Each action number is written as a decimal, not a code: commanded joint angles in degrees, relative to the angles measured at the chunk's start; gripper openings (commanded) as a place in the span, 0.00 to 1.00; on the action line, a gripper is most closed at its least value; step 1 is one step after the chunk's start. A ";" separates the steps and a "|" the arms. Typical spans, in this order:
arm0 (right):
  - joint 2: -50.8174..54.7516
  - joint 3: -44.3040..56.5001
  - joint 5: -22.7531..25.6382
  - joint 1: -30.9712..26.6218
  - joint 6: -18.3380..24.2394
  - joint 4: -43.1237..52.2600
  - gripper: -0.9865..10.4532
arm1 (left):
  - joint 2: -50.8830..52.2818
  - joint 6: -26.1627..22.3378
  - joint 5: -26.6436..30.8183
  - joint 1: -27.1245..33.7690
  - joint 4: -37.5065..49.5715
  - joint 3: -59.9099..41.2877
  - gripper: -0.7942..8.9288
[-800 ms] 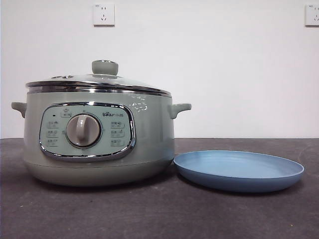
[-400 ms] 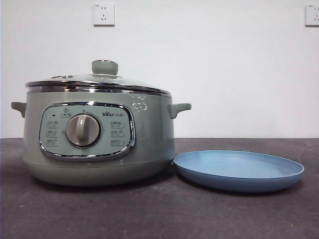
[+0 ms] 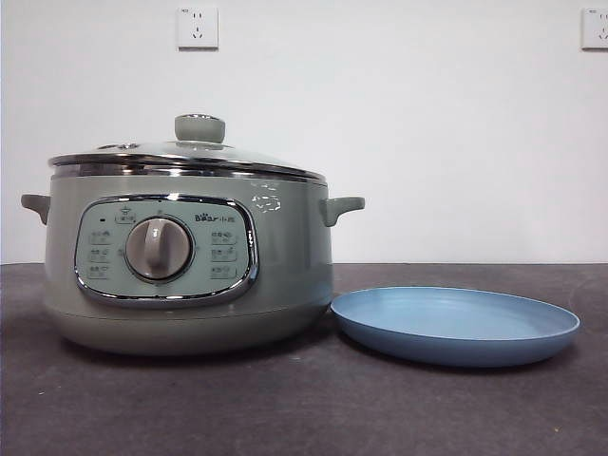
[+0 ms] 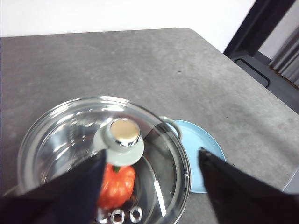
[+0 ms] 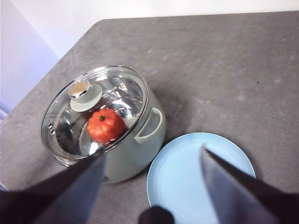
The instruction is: Take the pumpkin out from the steamer,put the pumpkin in the blue plate,close the lid
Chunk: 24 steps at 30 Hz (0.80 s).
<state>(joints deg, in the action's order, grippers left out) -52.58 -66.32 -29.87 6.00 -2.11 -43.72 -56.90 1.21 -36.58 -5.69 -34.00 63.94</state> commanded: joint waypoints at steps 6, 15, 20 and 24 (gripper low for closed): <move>-0.42 -0.20 -0.09 0.07 0.09 0.09 0.50 | -7.85 -0.02 10.56 -8.33 0.87 2.64 0.48; -0.42 -0.20 -0.07 0.07 0.09 -0.17 0.50 | -19.32 -1.64 24.76 -16.52 1.44 7.93 0.47; -0.42 -0.20 -0.07 0.07 0.09 -0.26 0.50 | -24.79 -2.84 27.76 -17.97 2.62 9.62 0.47; -0.46 -0.20 -0.07 0.07 0.09 -0.28 0.50 | -27.76 -2.84 28.04 -18.12 2.89 9.62 0.47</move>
<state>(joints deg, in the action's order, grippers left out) -52.97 -66.32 -29.87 6.00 -2.13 -44.10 -84.18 -0.89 -8.69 -23.59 -31.38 73.67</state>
